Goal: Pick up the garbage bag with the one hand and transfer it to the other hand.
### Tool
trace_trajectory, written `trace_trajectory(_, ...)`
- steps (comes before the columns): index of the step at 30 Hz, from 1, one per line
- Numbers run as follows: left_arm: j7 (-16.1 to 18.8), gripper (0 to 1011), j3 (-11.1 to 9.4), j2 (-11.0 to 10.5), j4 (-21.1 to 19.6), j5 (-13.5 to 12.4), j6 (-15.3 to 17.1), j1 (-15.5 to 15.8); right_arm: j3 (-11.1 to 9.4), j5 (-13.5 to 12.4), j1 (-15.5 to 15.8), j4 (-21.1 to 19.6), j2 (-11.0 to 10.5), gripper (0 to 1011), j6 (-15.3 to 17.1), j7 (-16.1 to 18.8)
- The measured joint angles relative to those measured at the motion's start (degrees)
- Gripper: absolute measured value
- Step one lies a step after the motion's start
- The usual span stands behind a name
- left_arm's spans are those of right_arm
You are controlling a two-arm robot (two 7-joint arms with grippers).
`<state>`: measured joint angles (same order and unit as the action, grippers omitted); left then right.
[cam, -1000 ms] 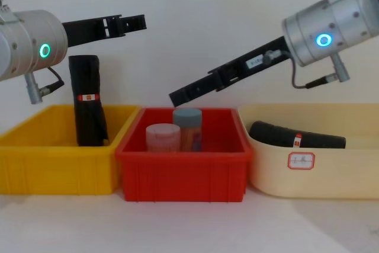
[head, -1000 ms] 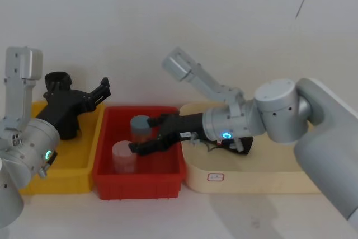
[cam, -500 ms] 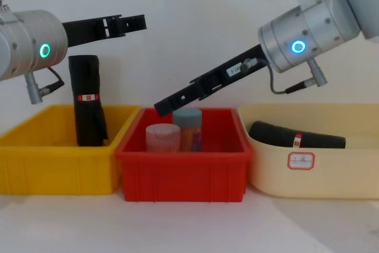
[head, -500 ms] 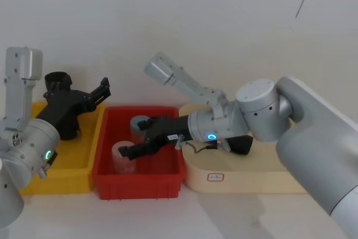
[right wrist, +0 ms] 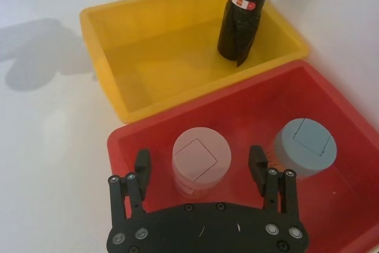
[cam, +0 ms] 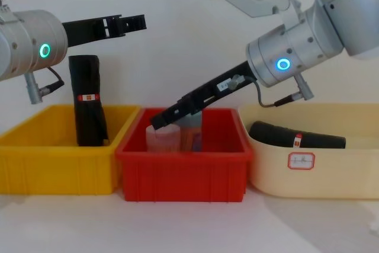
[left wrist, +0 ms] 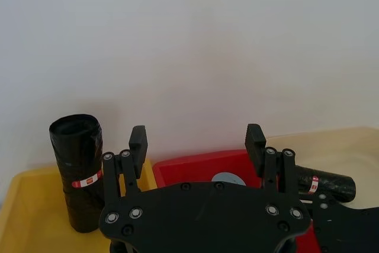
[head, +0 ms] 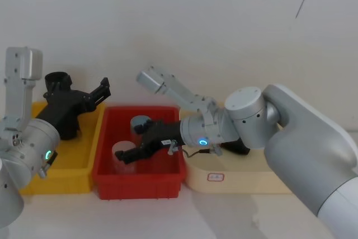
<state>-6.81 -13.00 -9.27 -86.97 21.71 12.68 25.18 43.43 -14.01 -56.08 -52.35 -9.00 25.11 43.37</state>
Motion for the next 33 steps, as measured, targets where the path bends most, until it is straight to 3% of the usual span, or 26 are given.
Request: trace_trajectory(33,0.0,1000,0.0,0.0,0.0,0.0,0.0,0.0,0.91,1.66,-3.79,14.16,5.83,1001,-6.17,2.41)
